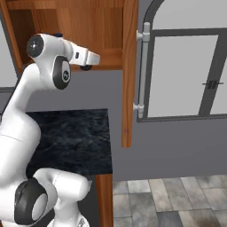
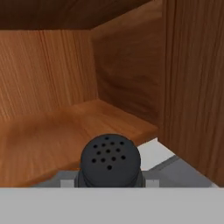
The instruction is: Collect the turmeric, mayonnaise, and shaker from the cabinet and place them next to the stove.
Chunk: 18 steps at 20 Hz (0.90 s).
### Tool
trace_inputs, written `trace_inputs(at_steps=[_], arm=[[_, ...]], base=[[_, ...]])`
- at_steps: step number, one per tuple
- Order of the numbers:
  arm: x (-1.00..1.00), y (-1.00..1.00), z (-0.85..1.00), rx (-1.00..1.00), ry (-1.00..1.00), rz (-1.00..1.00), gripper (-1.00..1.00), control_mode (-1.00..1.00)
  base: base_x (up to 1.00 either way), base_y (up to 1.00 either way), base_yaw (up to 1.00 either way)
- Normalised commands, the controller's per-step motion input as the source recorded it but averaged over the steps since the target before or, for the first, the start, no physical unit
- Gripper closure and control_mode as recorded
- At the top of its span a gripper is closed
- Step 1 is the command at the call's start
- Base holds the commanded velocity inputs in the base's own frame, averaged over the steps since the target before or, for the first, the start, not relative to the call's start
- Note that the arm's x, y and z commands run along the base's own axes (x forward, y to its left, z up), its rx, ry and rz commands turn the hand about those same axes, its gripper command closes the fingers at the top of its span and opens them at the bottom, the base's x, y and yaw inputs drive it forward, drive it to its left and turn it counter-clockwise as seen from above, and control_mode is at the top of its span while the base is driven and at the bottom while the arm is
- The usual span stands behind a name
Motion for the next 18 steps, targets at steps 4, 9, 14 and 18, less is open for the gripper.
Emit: trace_inputs(at_steps=[4,9,14,18], arm=[[-1.00,0.00,0.01,-0.05,0.00,0.00,1.00,-1.00],[-1.00,0.00,-0.27,-0.02,-0.12,0.00,1.00,-1.00],[-1.00,0.00,-0.41,0.00,-0.09,0.00,1.00,-1.00],[-0.50,0.00,-0.20,0.00,-0.03,0.00,1.00,1.00]], base=[[0.00,0.00,0.00],[0.00,0.00,0.00],[0.00,0.00,0.00],[-0.50,0.00,-0.01]])
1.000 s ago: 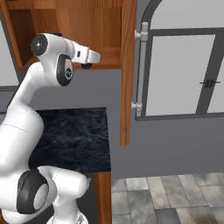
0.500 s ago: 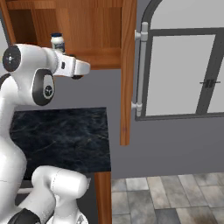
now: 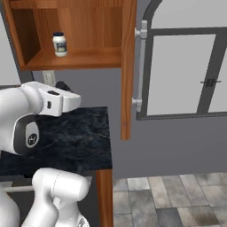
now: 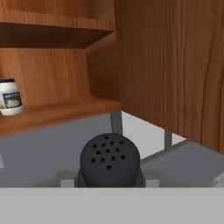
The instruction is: Collect the turmeric, mayonnaise, and shaker from the cabinet and place them next to the stove.
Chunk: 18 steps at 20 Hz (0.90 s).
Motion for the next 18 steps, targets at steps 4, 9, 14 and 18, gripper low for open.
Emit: trace_inputs(at_steps=[4,9,14,18], arm=[[0.00,0.00,0.00,0.00,0.00,0.00,1.00,1.00],[0.00,0.00,0.00,0.00,0.00,0.00,1.00,1.00],[0.00,0.00,0.00,0.00,0.00,0.00,1.00,1.00],[0.00,0.00,0.00,0.00,0.00,0.00,1.00,1.00]], base=[[-1.00,0.00,-0.17],[-1.00,0.00,-0.40],[-0.99,-0.02,-0.43],[-1.00,-0.26,-0.31]])
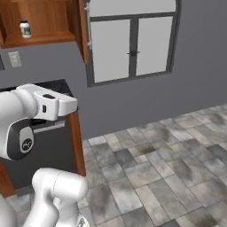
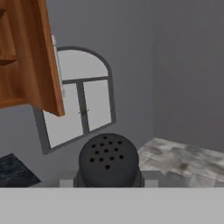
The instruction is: Collect the turmeric, mayonnaise, and shaker from the cabinet and place them next to the stove.
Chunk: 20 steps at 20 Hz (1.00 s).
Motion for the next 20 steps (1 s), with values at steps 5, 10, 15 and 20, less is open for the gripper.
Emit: trace_inputs(at_steps=[5,10,15,20], arm=[[0.00,0.00,0.00,0.00,0.00,0.00,1.00,1.00],[0.00,0.00,0.00,0.00,0.00,0.00,1.00,1.00],[0.00,0.00,0.00,0.00,0.00,0.00,1.00,1.00],[0.00,0.00,0.00,0.00,0.00,0.00,1.00,1.00]], base=[[-0.86,-0.63,-0.23],[-0.78,-0.85,-0.24],[-0.77,-0.90,-0.24],[-0.60,-0.73,-0.34]])
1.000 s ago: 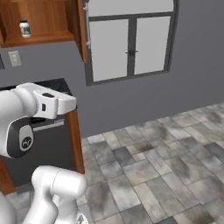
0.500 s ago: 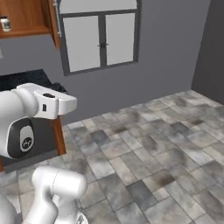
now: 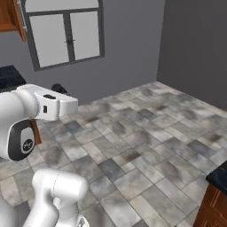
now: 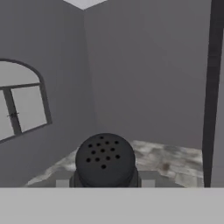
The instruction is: Collect the turmeric, mayonnaise, and shaker from the cabinet and place them next to the stove.
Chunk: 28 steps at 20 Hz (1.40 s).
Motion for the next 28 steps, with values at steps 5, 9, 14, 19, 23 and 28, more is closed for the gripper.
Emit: trace_inputs(at_steps=[5,9,14,19,23,28], arm=[[0.00,0.00,0.00,0.00,0.00,0.00,1.00,1.00],[0.00,0.00,0.00,0.00,0.00,0.00,1.00,1.00],[0.00,0.00,0.00,0.00,0.00,0.00,1.00,1.00],[0.00,0.00,0.00,0.00,0.00,0.00,1.00,1.00],[0.00,0.00,0.00,0.00,0.00,0.00,1.00,1.00],[0.00,0.00,0.00,0.00,0.00,0.00,1.00,1.00]], base=[[-0.49,-0.66,-0.39],[-0.37,-0.71,-0.37],[-0.09,-0.84,-0.29],[0.00,-0.93,-0.24],[0.00,-0.88,-0.22],[0.02,-0.73,-0.25]])
